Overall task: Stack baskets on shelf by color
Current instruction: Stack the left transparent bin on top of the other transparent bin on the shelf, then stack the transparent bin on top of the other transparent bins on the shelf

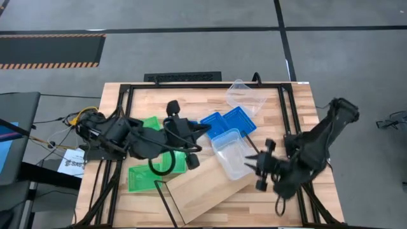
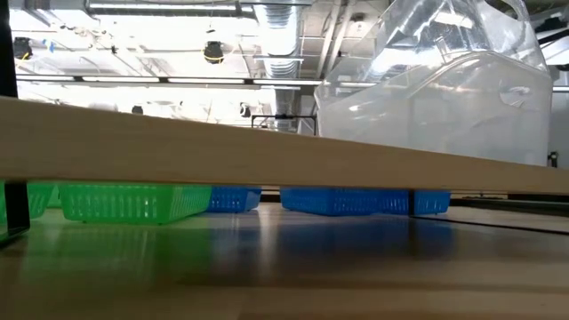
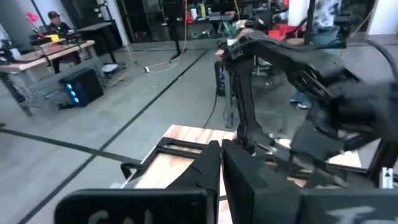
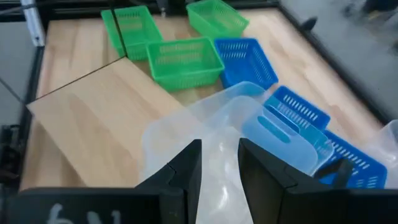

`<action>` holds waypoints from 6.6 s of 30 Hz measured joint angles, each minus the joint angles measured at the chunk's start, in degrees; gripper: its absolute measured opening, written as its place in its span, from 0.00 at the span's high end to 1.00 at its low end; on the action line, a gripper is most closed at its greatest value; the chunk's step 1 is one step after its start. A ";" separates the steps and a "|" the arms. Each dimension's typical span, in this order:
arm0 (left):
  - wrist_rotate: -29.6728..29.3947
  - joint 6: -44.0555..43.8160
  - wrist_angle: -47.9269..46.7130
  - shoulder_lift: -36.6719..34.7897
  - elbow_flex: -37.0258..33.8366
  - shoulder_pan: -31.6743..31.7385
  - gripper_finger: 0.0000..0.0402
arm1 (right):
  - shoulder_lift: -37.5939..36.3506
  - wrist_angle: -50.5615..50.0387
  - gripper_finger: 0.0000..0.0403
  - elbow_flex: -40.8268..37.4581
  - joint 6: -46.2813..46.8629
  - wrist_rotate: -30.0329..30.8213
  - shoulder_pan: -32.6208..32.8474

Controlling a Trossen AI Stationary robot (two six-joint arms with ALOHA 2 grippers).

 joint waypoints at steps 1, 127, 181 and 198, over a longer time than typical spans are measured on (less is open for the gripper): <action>-0.02 -0.39 -0.09 0.06 0.00 -0.26 1.00 | 1.80 -0.51 0.69 0.06 1.56 1.94 0.89; 37.11 -18.13 -2.67 -7.10 -30.02 27.83 0.78 | -8.06 -33.55 0.43 14.36 -14.39 -17.59 -59.74; 41.60 -0.79 -0.67 -8.94 -30.10 38.73 0.57 | 6.01 13.23 0.98 -20.29 -0.42 -40.59 -93.02; 25.38 22.85 13.54 -2.62 -30.12 33.68 0.57 | -2.37 7.75 1.00 0.11 -5.74 -31.48 -90.39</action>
